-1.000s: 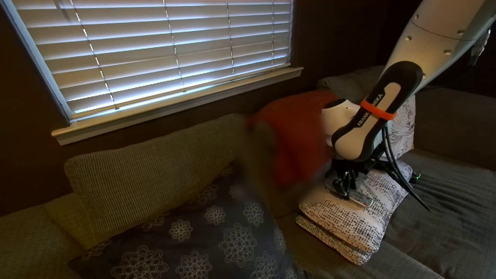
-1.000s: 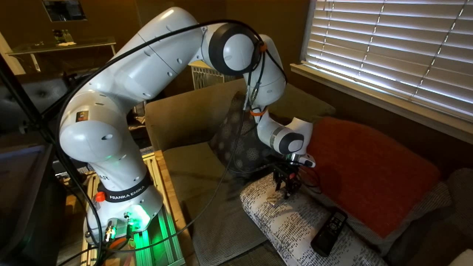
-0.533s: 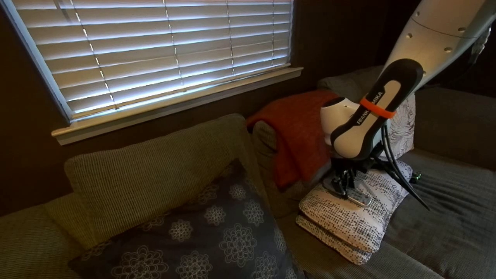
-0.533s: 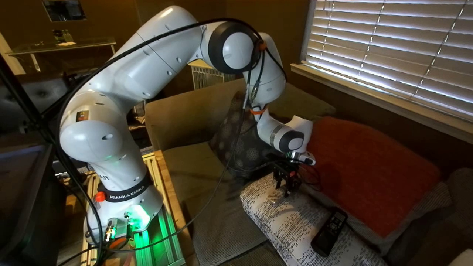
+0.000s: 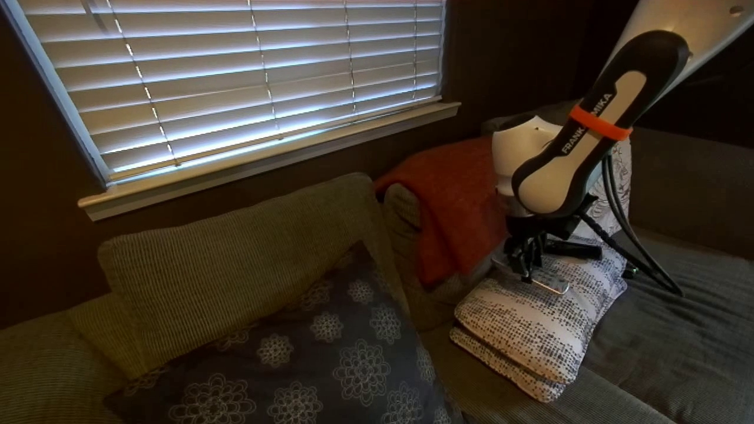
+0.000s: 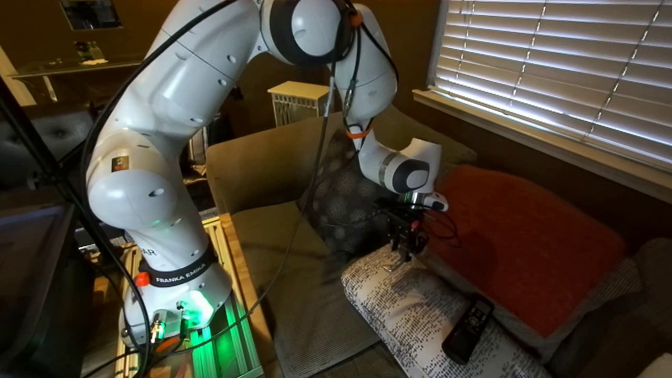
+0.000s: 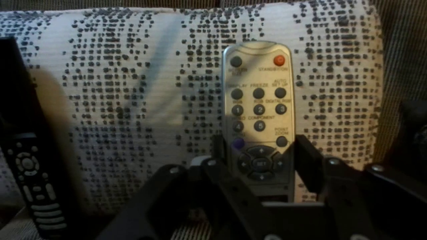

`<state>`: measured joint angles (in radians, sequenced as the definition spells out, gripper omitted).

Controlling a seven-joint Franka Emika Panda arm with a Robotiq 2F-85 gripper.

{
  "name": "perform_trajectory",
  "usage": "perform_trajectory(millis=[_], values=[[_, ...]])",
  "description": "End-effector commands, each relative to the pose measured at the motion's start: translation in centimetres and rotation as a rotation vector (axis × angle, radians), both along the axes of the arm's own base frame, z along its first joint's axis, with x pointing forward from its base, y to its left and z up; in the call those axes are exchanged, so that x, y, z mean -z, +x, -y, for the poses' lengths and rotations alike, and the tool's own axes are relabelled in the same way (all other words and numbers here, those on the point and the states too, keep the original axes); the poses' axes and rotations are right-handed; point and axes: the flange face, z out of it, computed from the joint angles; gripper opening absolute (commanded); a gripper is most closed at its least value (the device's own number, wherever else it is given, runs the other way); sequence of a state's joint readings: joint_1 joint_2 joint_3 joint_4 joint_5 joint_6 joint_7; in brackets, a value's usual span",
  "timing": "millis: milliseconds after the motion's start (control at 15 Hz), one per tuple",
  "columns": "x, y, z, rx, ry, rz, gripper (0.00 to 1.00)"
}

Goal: Put the grey remote on the brown fleece

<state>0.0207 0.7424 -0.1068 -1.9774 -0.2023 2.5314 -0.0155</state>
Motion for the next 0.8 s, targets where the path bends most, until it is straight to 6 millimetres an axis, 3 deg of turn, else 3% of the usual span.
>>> perform_trajectory(millis=[0, 267, 733], values=[[-5.4, -2.1, -0.6, -0.041, -0.025, 0.039, 0.28], [-11.6, -2.2, -1.4, -0.072, -0.013, 0.119, 0.28], [-21.5, 0.7, -4.2, -0.100, 0.028, 0.279, 0.28]])
